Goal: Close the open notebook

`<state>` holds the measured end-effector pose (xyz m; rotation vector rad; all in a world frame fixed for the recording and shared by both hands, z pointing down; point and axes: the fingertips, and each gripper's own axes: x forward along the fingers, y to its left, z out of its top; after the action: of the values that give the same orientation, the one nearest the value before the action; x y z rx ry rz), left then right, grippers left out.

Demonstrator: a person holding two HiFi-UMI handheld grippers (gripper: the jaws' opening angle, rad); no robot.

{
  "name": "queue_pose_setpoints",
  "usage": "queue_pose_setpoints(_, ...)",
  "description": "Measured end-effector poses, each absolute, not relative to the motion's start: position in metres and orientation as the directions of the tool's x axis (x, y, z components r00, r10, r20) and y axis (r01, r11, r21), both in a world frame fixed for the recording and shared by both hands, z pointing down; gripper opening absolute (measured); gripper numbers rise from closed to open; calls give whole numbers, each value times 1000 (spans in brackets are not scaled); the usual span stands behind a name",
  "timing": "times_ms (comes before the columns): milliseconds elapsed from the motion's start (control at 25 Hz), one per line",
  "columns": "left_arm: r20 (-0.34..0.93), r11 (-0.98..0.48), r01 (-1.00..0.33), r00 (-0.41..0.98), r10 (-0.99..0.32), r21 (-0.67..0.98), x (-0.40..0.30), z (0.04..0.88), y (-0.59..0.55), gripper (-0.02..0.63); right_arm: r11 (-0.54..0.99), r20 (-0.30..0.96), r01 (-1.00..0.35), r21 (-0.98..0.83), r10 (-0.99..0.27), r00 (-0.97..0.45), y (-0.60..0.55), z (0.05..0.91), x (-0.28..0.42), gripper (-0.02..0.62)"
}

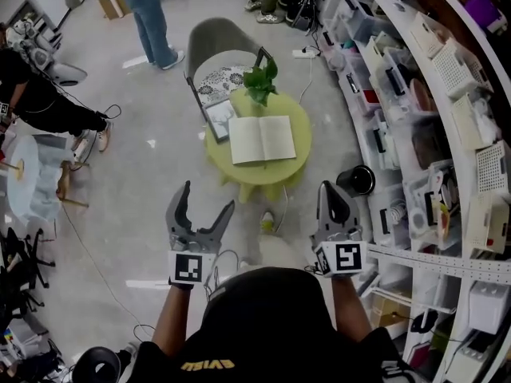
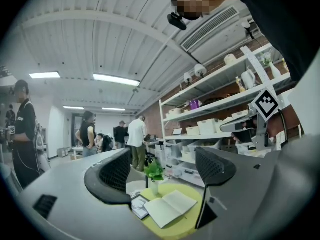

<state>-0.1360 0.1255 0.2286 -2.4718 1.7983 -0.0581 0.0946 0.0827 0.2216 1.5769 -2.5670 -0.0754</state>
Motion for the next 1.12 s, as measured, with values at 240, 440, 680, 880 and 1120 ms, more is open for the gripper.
queue_pose_setpoints(240, 26, -292, -950, 291, -956, -111, -113, 230, 57, 422, 485, 98, -870, 88, -874, -477, 6, 225, 112, 2)
queue_pose_setpoints(440, 46, -263, -956, 259, -965, -130, -102, 225, 11, 422, 510, 118, -858, 59, -857, -501, -49, 234, 126, 2)
queue_pose_setpoints(680, 115, -190, -973, 176, -978, -127, -111, 248, -26, 420, 565, 175, -824, 38, -816, -551, -96, 259, 123, 2)
queue_pose_setpoints(880, 133, -141, -986, 128, -983, -93, -124, 264, -37, 420, 600, 233, -799, 47, -784, -575, -115, 288, 113, 2)
queue_pose_setpoints(1120, 206, -73, -997, 69, -976, -12, -155, 313, -31, 420, 658, 316, -752, 46, -724, -614, -108, 332, 82, 2)
